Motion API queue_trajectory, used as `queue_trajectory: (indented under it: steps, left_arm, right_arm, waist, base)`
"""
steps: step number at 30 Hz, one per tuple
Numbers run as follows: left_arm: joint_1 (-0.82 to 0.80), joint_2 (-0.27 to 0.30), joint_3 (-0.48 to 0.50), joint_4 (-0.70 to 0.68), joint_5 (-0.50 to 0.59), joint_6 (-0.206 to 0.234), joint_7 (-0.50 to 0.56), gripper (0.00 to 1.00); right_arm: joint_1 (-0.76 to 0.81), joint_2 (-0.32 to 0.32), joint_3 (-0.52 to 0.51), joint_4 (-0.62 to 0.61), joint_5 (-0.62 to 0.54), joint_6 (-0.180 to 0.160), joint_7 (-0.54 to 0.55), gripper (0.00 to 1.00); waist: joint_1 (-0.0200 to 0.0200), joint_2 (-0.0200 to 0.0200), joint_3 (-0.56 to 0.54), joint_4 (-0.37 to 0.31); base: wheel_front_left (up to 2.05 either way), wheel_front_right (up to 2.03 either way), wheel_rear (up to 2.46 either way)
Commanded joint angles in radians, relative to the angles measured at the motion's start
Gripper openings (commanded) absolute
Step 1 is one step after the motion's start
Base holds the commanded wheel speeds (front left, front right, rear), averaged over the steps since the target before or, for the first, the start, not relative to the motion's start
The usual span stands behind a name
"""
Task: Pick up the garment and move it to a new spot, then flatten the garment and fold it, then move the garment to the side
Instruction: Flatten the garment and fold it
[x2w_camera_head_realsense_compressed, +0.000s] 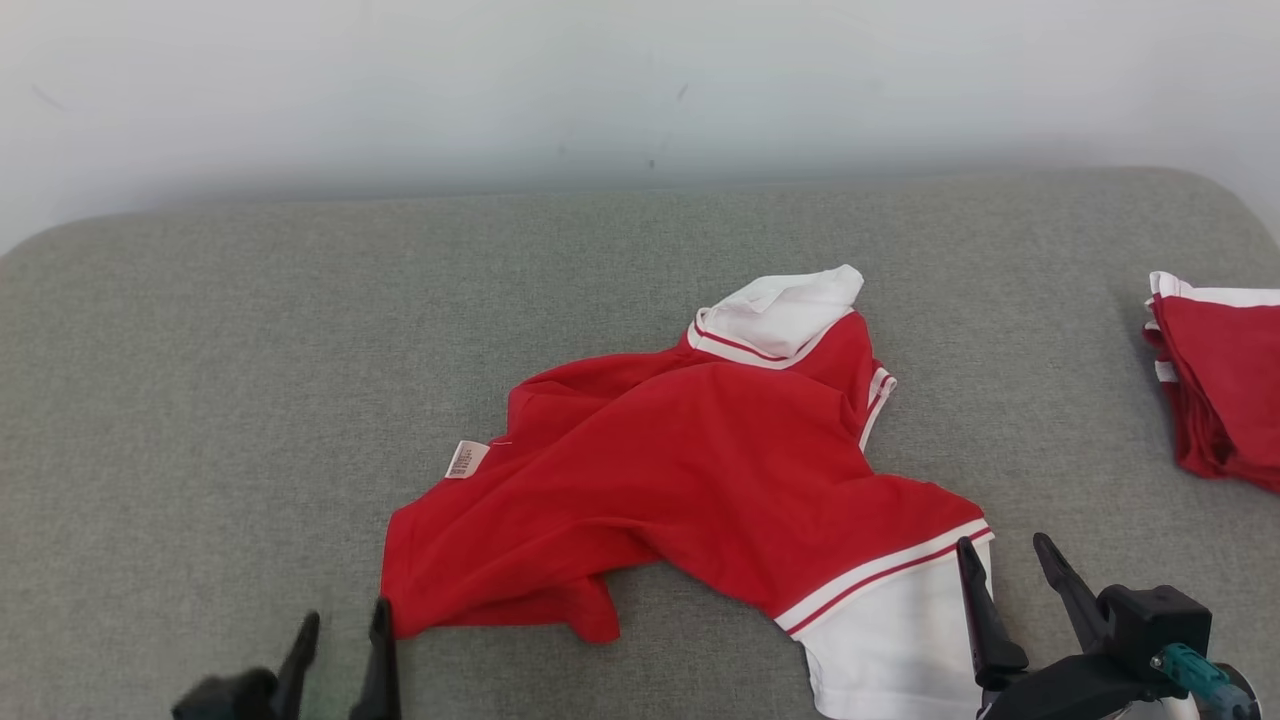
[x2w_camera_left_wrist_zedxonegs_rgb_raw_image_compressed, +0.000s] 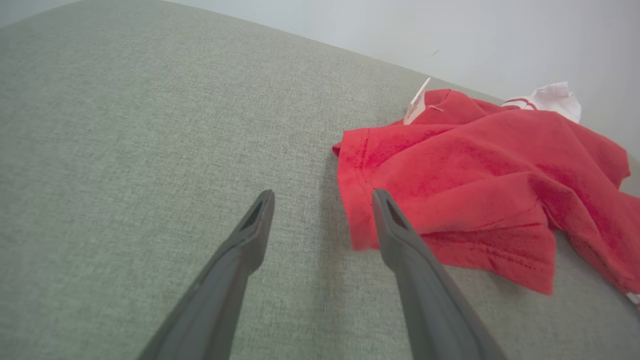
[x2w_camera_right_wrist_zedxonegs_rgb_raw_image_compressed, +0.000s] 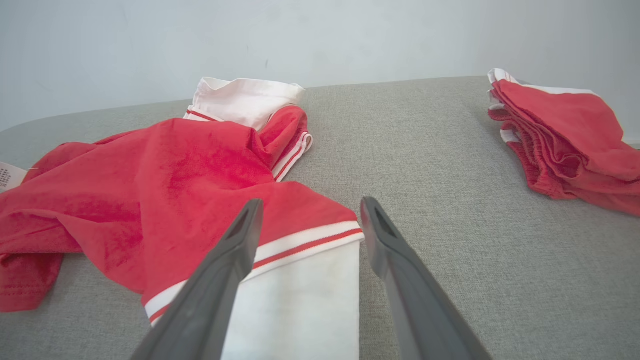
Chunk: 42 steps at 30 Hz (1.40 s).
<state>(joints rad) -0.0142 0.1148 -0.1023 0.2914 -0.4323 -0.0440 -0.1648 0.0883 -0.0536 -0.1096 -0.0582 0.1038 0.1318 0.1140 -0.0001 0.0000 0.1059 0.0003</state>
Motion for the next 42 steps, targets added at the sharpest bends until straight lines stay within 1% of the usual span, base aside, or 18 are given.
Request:
queue_trajectory:
  steps: [1,3,4,5,9,15,18,23,24,25,26,27,28,29,30,31,33,42]
  left_arm:
    - [-0.042,0.006,0.016,0.005,-0.021,-0.001,0.016,1.0]
    - [-0.057,0.008,0.022,0.011,-0.034,0.0,0.031,1.0]
    - [-0.091,0.023,0.018,0.027,-0.039,-0.006,0.085,1.0]
    - [-0.091,0.023,0.018,0.027,-0.039,-0.006,0.085,1.0]
    - [-0.162,0.058,-0.016,0.068,-0.041,-0.015,0.235,1.0]
    - [-0.239,0.073,-0.03,0.12,-0.055,0.025,0.404,1.0]
    - [-0.261,0.071,-0.028,0.125,-0.067,0.035,0.441,1.0]
    - [-0.278,0.074,-0.037,0.116,-0.072,0.029,0.451,0.98]
    - [-0.278,0.075,-0.04,0.115,-0.074,0.027,0.455,0.58]
    - [-0.277,0.077,-0.041,0.114,-0.075,0.025,0.457,0.46]
    - [-0.279,0.078,-0.041,0.113,-0.076,0.023,0.46,0.41]
    - [-0.282,0.079,-0.042,0.112,-0.079,0.021,0.461,0.46]
    - [-0.284,0.079,-0.041,0.11,-0.083,0.018,0.46,0.55]
    - [-0.289,0.082,-0.039,0.108,-0.085,0.019,0.457,0.76]
    - [-0.292,0.085,-0.039,0.109,-0.084,0.02,0.456,0.65]
    - [-0.295,0.085,-0.042,0.11,-0.081,0.018,0.455,0.38]
    - [-0.304,0.081,-0.046,0.112,-0.085,0.01,0.452,0.0]
    - [-0.391,0.091,-0.038,0.084,-0.048,0.038,0.38,0.0]
  right_arm:
    - [-0.007,0.004,0.005,0.003,-0.006,-0.003,-0.004,1.0]
    - [-0.008,0.004,0.006,0.004,-0.008,-0.003,-0.005,1.0]
    - [-0.01,0.005,0.009,0.004,-0.01,-0.003,-0.006,1.0]
    - [-0.01,0.005,0.009,0.004,-0.01,-0.003,-0.006,1.0]
    - [-0.018,0.005,0.021,0.006,-0.009,-0.003,-0.007,1.0]
    - [-0.029,0.005,0.028,0.015,-0.008,-0.003,-0.012,1.0]
    - [-0.033,0.005,0.031,0.019,-0.005,-0.003,-0.017,1.0]
    - [-0.039,0.005,0.031,0.027,-0.007,-0.003,-0.022,1.0]
    - [-0.039,0.005,0.031,0.029,-0.007,-0.003,-0.022,1.0]
    - [-0.039,0.005,0.03,0.029,-0.007,-0.003,-0.022,1.0]
    - [-0.039,0.005,0.031,0.031,-0.007,-0.003,-0.022,1.0]
    - [-0.039,0.005,0.032,0.032,-0.006,-0.003,-0.023,1.0]
    - [-0.039,0.005,0.033,0.033,-0.006,-0.003,-0.024,1.0]
    - [-0.038,0.005,0.033,0.034,-0.005,-0.003,-0.025,1.0]
    - [-0.039,0.005,0.034,0.035,-0.005,-0.003,-0.025,1.0]
    - [-0.04,0.005,0.034,0.036,-0.005,-0.003,-0.026,1.0]
    - [-0.042,0.005,0.036,0.036,-0.006,-0.003,-0.027,1.0]
    - [-0.049,0.005,0.032,0.035,-0.01,-0.003,-0.028,1.0]
  waist:
    - [0.0001,0.0,-0.002,-0.005]
    - [0.0001,0.0,-0.001,-0.007]
    - [0.0001,0.0,0.001,-0.012]
    - [0.0001,0.0,0.001,-0.012]
    - [0.0001,0.0,0.014,-0.03]
    - [0.0001,0.0,0.036,-0.058]
    - [0.0001,0.0,0.046,-0.071]
    - [0.0001,0.0,0.052,-0.082]
    - [0.0001,0.0,0.052,-0.084]
    - [0.0001,0.0,0.053,-0.085]
    - [0.0001,0.0,0.053,-0.086]
    - [0.0001,0.0,0.053,-0.086]
    - [0.0001,0.0,0.053,-0.086]
    - [0.0001,0.0,0.054,-0.085]
    - [0.0001,0.0,0.055,-0.085]
    - [0.0001,0.0,0.056,-0.084]
    - [0.0001,0.0,0.06,-0.082]
    - [0.0001,0.0,0.073,-0.08]
  base:
    - [0.0,0.0,0.0]
    - [0.0,0.0,0.0]
    - [0.0,0.0,0.0]
    - [0.0,0.0,0.0]
    - [0.0,0.0,0.0]
    - [0.0,0.0,0.0]
    - [0.0,0.0,0.0]
    - [0.0,0.0,0.0]
    - [0.0,0.0,0.0]
    - [0.0,0.0,0.0]
    - [0.0,0.0,0.0]
    - [0.0,0.0,0.0]
    - [0.0,0.0,0.0]
    - [0.0,0.0,0.0]
    - [0.0,0.0,0.0]
    - [0.0,0.0,0.0]
    - [0.0,0.0,0.0]
    - [0.0,0.0,0.0]
